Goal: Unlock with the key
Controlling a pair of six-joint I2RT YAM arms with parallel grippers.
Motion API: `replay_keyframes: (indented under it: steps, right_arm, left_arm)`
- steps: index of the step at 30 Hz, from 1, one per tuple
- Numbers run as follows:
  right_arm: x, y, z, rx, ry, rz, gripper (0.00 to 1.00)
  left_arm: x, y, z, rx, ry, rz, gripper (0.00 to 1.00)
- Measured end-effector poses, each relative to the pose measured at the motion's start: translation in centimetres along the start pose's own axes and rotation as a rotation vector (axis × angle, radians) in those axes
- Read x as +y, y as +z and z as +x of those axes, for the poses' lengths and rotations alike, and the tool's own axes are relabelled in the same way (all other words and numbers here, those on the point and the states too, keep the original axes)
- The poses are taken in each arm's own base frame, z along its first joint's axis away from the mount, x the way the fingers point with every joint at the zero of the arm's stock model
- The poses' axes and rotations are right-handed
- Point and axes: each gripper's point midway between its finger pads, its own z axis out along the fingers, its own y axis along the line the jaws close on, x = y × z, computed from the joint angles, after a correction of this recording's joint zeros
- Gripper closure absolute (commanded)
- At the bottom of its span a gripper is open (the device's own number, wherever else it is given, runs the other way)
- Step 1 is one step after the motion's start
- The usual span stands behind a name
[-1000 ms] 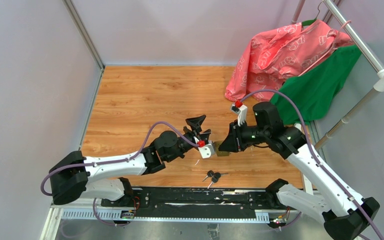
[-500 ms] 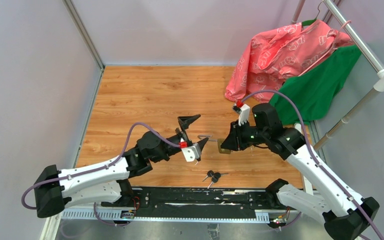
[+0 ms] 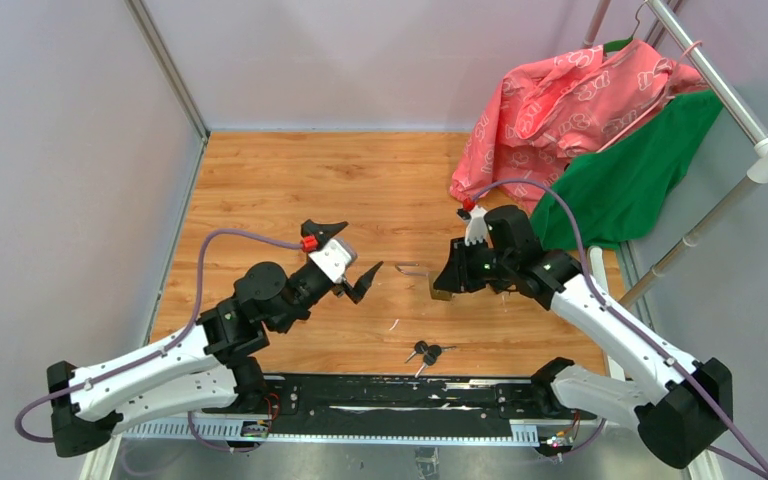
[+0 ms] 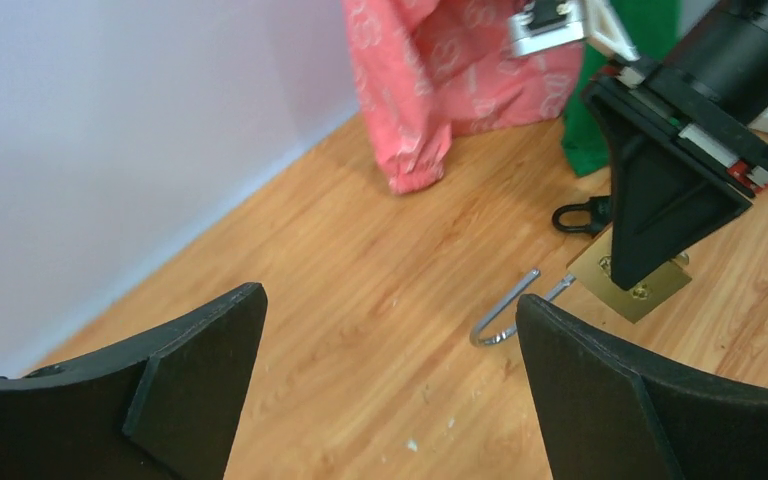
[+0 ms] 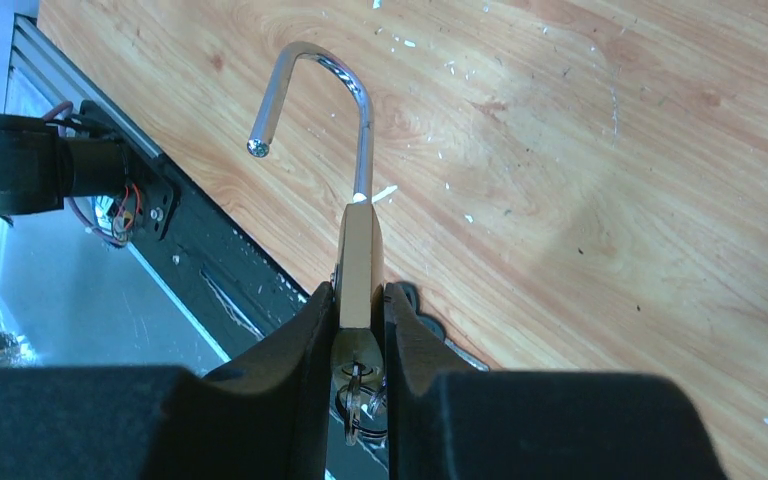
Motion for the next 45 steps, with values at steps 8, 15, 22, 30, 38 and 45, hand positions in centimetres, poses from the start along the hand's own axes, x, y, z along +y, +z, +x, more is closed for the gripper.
replay_keyframes:
  steps: [8,15,22,30,38,45]
  right_arm:
    - [-0.4,2.4,-1.2,-0.018,0.035,-0.009,1.00]
    - [-0.8,4.9,-1.6,0.001,0.064,-0.030,1.00]
    - [-0.3,7.4,-2.2,0.033,0.077,-0.064,1.00]
    - [1.0,11.0,-4.1,0.043,0.078,-0.144,1.00]
    - [2.1,15.1,-5.6,0.072,0.089,-0.223,1.00]
    - [3.0,18.2,-6.5,0.094,0.109,-0.301,1.00]
  left_arm:
    - [5.0,-4.1,0.8,0.233,-0.188,-0.262,0.00]
    - [8.2,-8.3,3.5,0.417,-0.181,-0.468,0.00]
    - [10.1,-11.8,5.1,0.488,-0.131,-0.579,0.00]
    - [12.2,-14.7,5.9,0.448,-0.147,-0.708,0.00]
    - [12.8,-13.7,9.1,0.598,-0.127,-0.762,0.00]
    - [13.5,-13.0,12.9,0.747,-0.213,-0.755,0.01]
